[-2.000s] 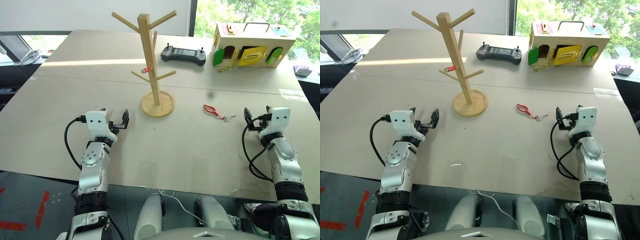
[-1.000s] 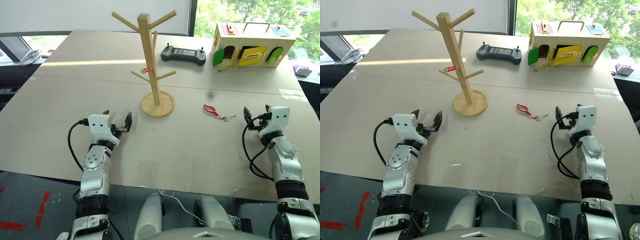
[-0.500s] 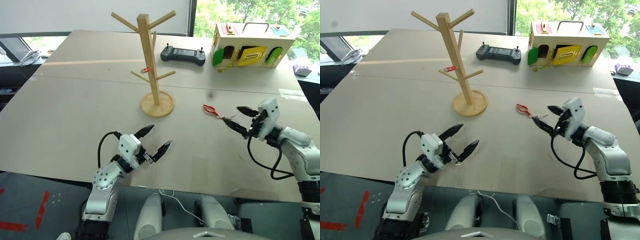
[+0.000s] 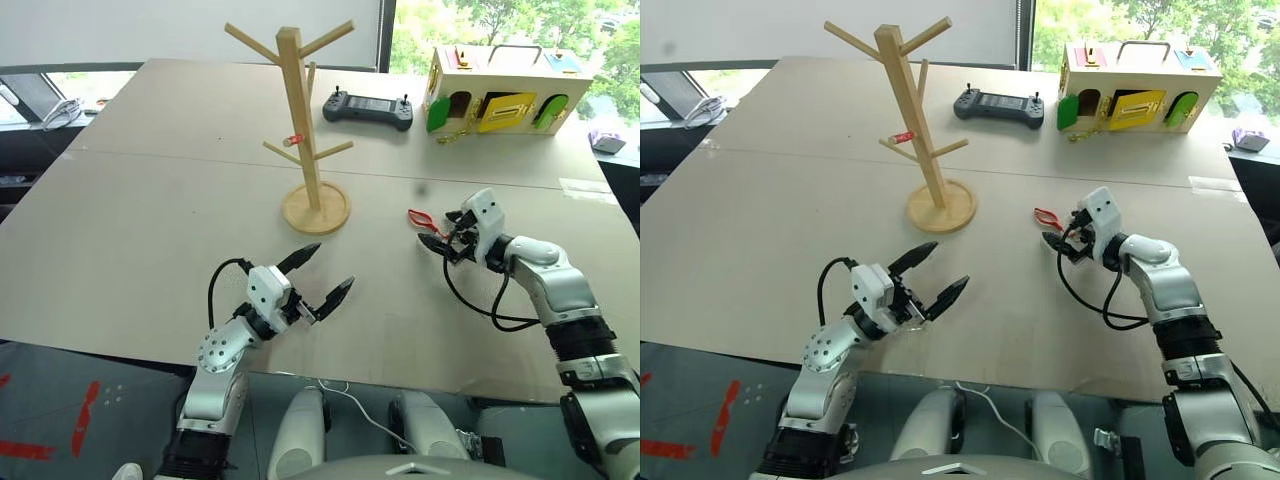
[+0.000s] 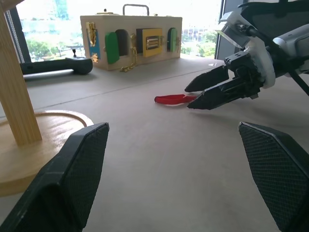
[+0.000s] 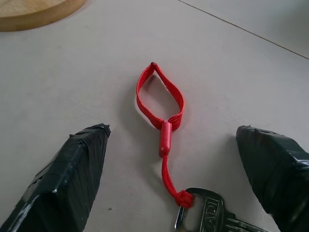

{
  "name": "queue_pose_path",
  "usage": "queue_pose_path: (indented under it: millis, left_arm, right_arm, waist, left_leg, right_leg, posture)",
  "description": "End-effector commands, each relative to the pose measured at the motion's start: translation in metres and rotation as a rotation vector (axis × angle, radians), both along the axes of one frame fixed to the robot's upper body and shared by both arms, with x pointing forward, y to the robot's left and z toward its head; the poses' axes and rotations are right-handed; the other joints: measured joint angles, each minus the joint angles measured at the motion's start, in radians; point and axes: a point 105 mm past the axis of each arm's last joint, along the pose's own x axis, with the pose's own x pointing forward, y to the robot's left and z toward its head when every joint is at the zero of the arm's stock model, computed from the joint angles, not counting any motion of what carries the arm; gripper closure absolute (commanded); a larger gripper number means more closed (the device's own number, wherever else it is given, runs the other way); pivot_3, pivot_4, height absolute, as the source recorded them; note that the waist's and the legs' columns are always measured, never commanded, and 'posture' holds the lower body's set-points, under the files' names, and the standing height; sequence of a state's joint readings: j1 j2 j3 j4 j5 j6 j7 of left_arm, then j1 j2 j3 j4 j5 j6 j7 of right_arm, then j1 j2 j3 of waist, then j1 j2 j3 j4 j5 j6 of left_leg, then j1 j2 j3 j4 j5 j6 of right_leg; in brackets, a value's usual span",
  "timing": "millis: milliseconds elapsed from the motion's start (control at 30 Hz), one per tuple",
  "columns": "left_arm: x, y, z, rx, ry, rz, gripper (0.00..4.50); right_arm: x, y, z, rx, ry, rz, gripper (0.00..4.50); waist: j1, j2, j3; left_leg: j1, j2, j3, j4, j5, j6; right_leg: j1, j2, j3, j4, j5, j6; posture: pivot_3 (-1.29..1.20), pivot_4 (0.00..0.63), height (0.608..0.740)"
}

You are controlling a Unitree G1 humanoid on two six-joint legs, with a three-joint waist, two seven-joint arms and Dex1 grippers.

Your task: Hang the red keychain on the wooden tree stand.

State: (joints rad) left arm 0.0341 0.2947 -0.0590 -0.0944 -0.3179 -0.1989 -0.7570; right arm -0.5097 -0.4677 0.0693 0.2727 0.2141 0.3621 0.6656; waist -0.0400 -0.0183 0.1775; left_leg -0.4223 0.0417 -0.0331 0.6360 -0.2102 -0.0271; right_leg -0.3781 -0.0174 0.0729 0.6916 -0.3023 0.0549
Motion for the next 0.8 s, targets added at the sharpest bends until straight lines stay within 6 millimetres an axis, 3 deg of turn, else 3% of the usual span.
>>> queue_pose_path:
  millis: [33,67,100,133,367,400,500,600,800]
  left_arm:
    - [-0.006,-0.005,0.008,-0.017,-0.023,-0.030,0.04]
    - [-0.006,-0.005,0.008,-0.016,-0.020,-0.030,0.04]
    - [-0.006,-0.005,0.008,-0.015,-0.019,-0.029,0.00]
    - [-0.006,-0.005,0.008,-0.015,-0.017,-0.029,0.00]
    - [-0.004,-0.005,0.009,-0.011,-0.015,-0.026,0.00]
    - [-0.004,-0.005,0.010,-0.012,-0.016,-0.025,0.00]
    - [-0.003,-0.005,0.016,-0.019,-0.044,-0.018,0.00]
    - [-0.002,-0.006,0.039,-0.043,-0.069,-0.019,0.00]
    - [0.003,0.015,0.096,-0.046,-0.101,0.057,0.00]
  right_arm:
    - [0.003,0.002,0.004,-0.010,-0.036,-0.002,0.00]
    - [0.002,0.004,0.003,-0.008,-0.035,0.004,0.00]
    - [0.001,0.005,0.002,-0.008,-0.035,0.008,0.55]
    - [0.000,0.005,0.001,-0.008,-0.036,0.010,0.77]
    - [-0.001,0.007,0.001,-0.007,-0.047,0.012,4.24]
    - [-0.001,0.007,0.001,-0.005,-0.049,0.013,4.44]
    - [-0.002,0.007,0.004,-0.001,-0.058,0.015,4.44]
    - [-0.005,0.004,0.016,-0.012,-0.116,0.044,4.44]
    - [-0.020,0.016,0.076,-0.032,-0.332,0.196,4.44]
  waist:
    - [0.000,0.000,0.000]
    - [-0.001,0.000,0.000]
    - [-0.002,0.000,0.000]
    - [-0.002,0.000,0.000]
    - [-0.001,0.000,0.000]
    - [-0.001,0.000,0.000]
    - [-0.001,0.000,0.000]
    - [-0.001,0.000,0.000]
    - [-0.004,0.000,0.001]
  left_leg:
    - [0.000,0.000,0.000,0.000,0.000,0.000]
    - [0.000,0.000,0.000,0.000,0.000,0.000]
    - [0.001,0.000,0.000,0.000,0.000,0.000]
    - [0.001,0.000,0.000,0.000,0.000,0.000]
    - [0.001,0.000,0.000,0.000,0.000,0.000]
    - [0.001,0.000,0.000,0.000,0.000,0.000]
    - [0.001,0.000,0.000,0.000,0.000,0.000]
    - [0.001,0.000,0.000,0.000,0.000,0.000]
    - [0.000,0.000,-0.001,0.000,0.000,0.000]
  right_leg:
    - [0.000,0.000,0.000,0.000,0.000,0.000]
    - [0.000,0.000,0.000,0.000,0.000,0.000]
    - [0.000,0.000,0.000,0.001,0.000,0.000]
    - [0.000,0.000,0.000,0.001,0.000,0.000]
    - [0.000,0.000,0.000,0.001,0.000,0.000]
    - [0.000,0.000,0.000,0.001,0.000,0.000]
    - [0.000,0.000,0.000,0.001,0.000,0.000]
    - [0.000,0.000,0.000,0.001,0.000,0.000]
    - [0.000,0.000,0.000,0.001,0.000,0.000]
  posture:
    - [0.00,0.150,0.740]
    - [0.00,0.150,0.740]
    - [0.00,0.150,0.740]
    - [0.00,0.150,0.740]
    - [0.00,0.150,0.740]
    - [0.00,0.150,0.740]
    - [0.00,0.150,0.740]
    - [0.00,0.150,0.740]
    - [0.00,0.150,0.740]
